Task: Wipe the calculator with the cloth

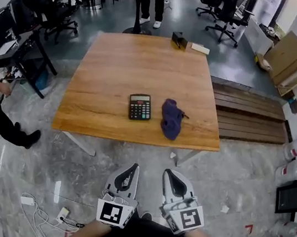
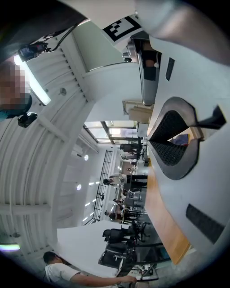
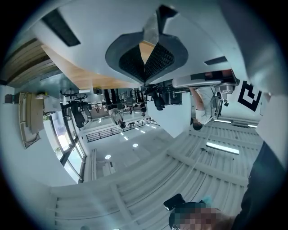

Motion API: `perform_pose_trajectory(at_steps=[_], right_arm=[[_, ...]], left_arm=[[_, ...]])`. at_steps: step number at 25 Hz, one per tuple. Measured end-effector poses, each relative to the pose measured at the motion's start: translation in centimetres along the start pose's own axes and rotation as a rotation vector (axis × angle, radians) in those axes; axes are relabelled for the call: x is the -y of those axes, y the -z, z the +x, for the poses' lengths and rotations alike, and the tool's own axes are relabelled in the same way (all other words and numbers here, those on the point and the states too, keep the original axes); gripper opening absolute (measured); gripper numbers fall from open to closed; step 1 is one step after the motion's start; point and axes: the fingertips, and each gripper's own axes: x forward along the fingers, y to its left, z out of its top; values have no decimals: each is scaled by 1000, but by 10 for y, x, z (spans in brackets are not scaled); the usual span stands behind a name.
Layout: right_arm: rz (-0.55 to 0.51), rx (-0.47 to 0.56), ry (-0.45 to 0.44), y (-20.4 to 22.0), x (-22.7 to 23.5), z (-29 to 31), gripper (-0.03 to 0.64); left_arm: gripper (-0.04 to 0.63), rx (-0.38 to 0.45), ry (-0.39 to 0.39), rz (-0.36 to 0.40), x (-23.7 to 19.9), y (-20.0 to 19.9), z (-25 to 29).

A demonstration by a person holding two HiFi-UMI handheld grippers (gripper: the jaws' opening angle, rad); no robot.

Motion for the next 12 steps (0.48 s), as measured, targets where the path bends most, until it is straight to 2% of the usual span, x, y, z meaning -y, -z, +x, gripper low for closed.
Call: perform_pose_trajectory(at_steps=[8,12], right_arm=[[-12,-41,27,6,45,152,15],[-34,-74,45,6,63,227,15]], left_arm=[[2,-27,-19,-50,-109,15,116],[2,-48,31,-50,-155,21,171]])
